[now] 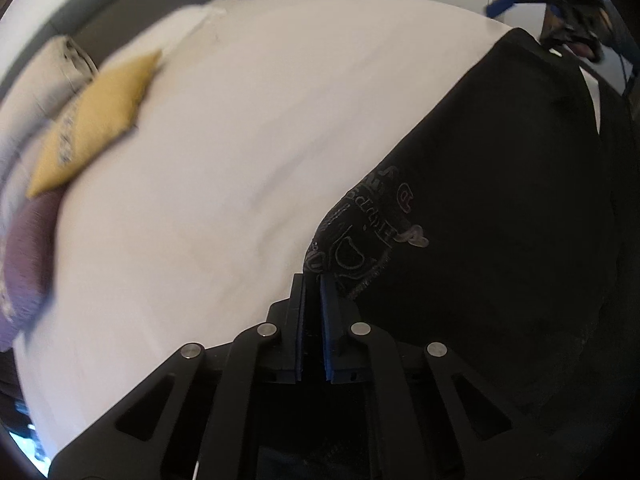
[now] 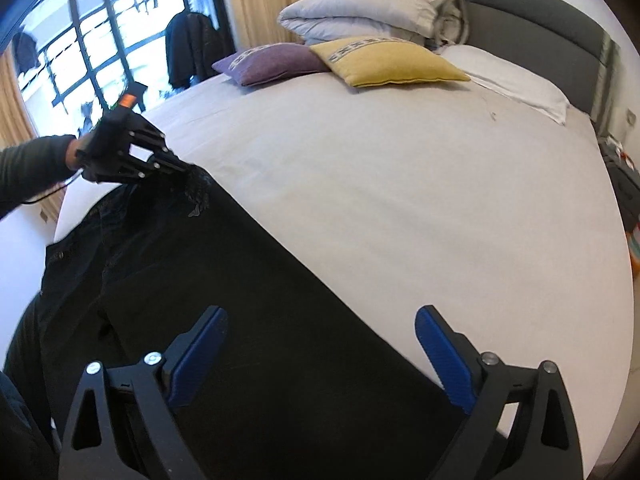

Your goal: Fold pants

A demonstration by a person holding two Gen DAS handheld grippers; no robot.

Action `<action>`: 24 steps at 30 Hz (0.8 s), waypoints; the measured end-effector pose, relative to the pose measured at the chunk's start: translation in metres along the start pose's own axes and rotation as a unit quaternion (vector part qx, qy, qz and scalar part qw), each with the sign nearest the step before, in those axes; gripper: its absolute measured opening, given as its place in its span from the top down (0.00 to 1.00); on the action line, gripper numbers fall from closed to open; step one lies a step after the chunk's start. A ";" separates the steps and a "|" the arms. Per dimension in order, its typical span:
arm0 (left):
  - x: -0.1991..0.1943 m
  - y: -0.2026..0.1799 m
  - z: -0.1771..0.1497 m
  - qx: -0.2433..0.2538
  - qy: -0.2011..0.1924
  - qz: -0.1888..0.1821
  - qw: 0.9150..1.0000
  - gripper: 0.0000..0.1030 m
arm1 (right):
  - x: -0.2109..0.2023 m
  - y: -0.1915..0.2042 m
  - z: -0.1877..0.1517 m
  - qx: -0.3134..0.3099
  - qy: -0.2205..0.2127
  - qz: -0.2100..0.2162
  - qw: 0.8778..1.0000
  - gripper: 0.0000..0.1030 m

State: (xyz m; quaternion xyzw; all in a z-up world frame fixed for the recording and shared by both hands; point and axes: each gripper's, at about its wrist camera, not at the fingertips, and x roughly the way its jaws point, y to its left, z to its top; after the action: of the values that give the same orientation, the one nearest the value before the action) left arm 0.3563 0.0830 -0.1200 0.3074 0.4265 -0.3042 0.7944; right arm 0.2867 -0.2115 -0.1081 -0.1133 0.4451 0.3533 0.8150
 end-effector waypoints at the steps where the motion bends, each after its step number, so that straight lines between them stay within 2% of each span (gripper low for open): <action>1: -0.006 -0.004 -0.003 0.002 -0.008 0.005 1.000 0.95 | 0.004 0.002 0.002 -0.012 0.004 0.001 1.000 0.13; 6: -0.029 -0.017 -0.004 -0.003 -0.038 0.017 0.999 0.95 | 0.033 0.011 0.014 -0.047 0.057 0.004 0.997 0.38; 11: -0.031 -0.017 -0.004 -0.006 -0.043 0.016 0.999 0.95 | 0.062 0.021 0.024 -0.084 0.101 -0.011 0.991 0.40; 12: -0.031 -0.017 -0.006 -0.008 -0.042 0.015 0.999 0.95 | 0.068 0.020 0.023 -0.083 0.115 -0.016 0.990 0.45; 13: -0.031 -0.017 -0.006 -0.011 -0.042 0.014 0.999 0.95 | 0.073 0.018 0.023 -0.082 0.127 -0.020 0.988 0.51; 14: -0.030 -0.016 -0.003 -0.013 -0.042 0.013 0.999 0.95 | 0.078 0.016 0.022 -0.080 0.141 -0.021 0.987 0.73; 15: -0.029 -0.015 -0.003 -0.017 -0.043 0.011 0.999 0.95 | 0.082 0.014 0.020 -0.075 0.159 -0.016 0.984 0.82; 17: -0.026 -0.012 0.001 -0.018 -0.044 0.014 0.999 0.95 | 0.081 0.017 0.016 -0.081 0.166 -0.020 0.983 0.89; 20: -0.032 -0.013 0.000 -0.022 -0.050 0.018 0.998 0.95 | 0.073 0.026 0.012 -0.095 0.172 -0.030 0.980 0.93; 24: -0.056 -0.021 -0.003 -0.025 -0.065 0.030 0.997 0.95 | 0.041 0.043 0.017 -0.109 0.143 -0.063 0.982 0.94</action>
State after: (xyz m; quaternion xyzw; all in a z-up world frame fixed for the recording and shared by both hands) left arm 0.3141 0.0848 -0.0776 0.2797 0.3724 -0.2887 0.8365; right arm 0.2830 -0.1527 -0.1258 -0.2789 0.5077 0.3278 0.7463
